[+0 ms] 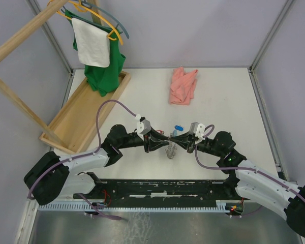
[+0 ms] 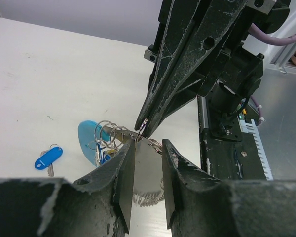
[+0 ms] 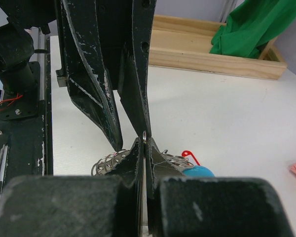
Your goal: Put the keys on the keyring
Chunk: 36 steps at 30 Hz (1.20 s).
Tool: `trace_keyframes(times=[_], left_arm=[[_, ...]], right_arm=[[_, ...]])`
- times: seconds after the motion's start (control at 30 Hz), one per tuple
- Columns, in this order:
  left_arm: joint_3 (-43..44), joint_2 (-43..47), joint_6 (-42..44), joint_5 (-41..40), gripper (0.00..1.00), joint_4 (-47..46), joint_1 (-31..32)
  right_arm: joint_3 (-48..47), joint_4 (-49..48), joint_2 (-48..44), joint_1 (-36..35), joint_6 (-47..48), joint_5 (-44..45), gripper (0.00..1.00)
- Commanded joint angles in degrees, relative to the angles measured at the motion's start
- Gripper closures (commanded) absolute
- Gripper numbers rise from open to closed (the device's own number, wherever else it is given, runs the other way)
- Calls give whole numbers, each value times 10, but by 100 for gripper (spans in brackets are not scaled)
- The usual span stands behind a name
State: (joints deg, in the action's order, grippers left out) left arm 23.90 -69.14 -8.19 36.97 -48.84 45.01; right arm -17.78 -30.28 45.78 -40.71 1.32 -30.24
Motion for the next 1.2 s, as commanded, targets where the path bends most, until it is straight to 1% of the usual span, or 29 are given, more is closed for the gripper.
trace_keyframes(times=[0.0, 0.1, 0.2, 0.63, 0.87, 1.17], left_arm=[[-8, -3, -32, 58, 65, -68, -16], [-9, 1, -30, 79, 65, -68, -23], [-6, -3, -30, 89, 67, -67, -27], [3, -18, -37, 89, 71, -61, -44], [15, -29, -41, 110, 72, -59, -45], [21, -57, -74, 138, 75, -108, -45]], right_arm=[[0, -58, -14, 2, -8, -15, 99], [0, -57, -16, 3, -6, -18, 99], [0, -58, -14, 3, -6, -21, 99], [-2, -60, -13, 4, -8, -44, 99], [-3, -62, -10, 3, -8, -49, 99], [-4, -62, -7, 3, -9, -55, 99]])
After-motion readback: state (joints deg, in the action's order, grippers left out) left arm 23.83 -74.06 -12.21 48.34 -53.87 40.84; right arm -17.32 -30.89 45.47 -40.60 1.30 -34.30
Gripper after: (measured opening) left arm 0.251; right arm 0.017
